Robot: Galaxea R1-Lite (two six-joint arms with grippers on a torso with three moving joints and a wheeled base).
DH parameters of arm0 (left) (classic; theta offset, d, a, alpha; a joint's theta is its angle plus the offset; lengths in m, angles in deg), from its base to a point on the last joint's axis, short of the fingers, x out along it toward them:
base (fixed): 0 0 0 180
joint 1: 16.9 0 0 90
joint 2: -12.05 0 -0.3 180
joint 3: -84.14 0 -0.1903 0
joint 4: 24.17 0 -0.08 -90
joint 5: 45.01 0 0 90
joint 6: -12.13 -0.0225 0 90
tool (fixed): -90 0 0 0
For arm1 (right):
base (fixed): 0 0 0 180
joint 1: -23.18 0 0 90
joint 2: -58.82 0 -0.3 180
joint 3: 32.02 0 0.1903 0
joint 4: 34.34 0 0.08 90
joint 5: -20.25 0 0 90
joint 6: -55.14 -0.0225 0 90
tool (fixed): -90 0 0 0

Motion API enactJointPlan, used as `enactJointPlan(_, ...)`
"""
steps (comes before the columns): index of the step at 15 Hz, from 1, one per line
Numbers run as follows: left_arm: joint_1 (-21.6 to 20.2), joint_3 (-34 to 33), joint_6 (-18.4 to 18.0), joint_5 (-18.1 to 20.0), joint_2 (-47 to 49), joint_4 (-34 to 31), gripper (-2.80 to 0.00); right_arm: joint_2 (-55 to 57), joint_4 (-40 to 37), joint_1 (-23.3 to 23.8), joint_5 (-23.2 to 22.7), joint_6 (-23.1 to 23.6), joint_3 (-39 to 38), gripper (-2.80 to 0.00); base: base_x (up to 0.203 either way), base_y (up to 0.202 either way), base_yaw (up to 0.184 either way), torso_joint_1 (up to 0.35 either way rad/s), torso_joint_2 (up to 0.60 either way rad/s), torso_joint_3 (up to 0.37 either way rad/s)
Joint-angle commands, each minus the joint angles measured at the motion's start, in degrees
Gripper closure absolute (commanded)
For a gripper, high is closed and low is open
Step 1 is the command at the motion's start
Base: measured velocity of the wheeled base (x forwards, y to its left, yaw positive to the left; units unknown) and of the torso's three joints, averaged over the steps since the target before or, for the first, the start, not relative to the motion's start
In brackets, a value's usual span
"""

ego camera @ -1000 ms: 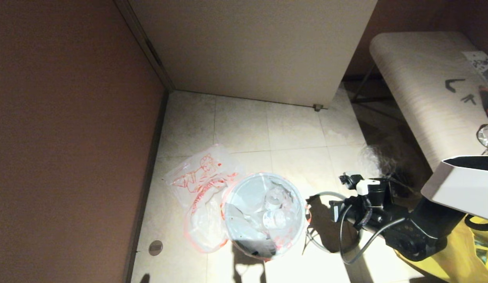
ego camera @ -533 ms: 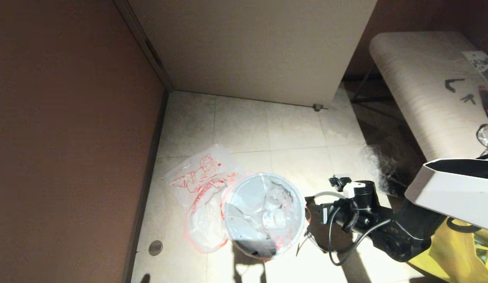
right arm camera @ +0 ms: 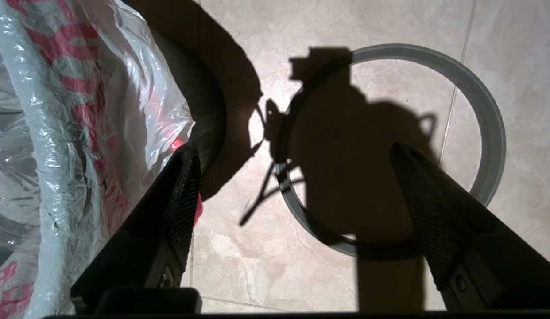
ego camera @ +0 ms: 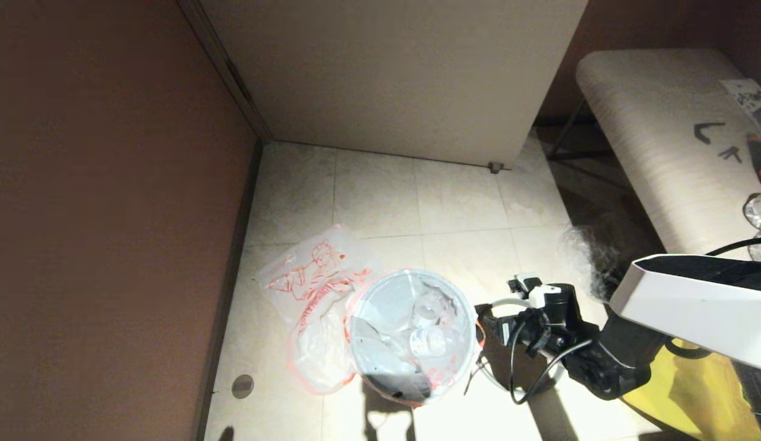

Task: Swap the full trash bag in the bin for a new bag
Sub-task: Place the trash bag on the floor

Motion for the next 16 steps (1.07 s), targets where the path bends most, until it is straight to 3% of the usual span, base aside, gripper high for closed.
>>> enactJointPlan(1,0.0,0.0,0.1,0.0,0.1,0.0,0.00,1.5,0.6,0.0,0.2,0.2,0.4,-2.80,0.000,0.000,0.000,0.000,0.00,0.000)
enactJointPlan(16,0.0,0.0,0.1,0.0,0.0,0.0,0.00,6.0,0.4,-2.2,1.6,0.7,3.1,-2.80,0.000,0.000,0.000,0.000,0.00,0.000)
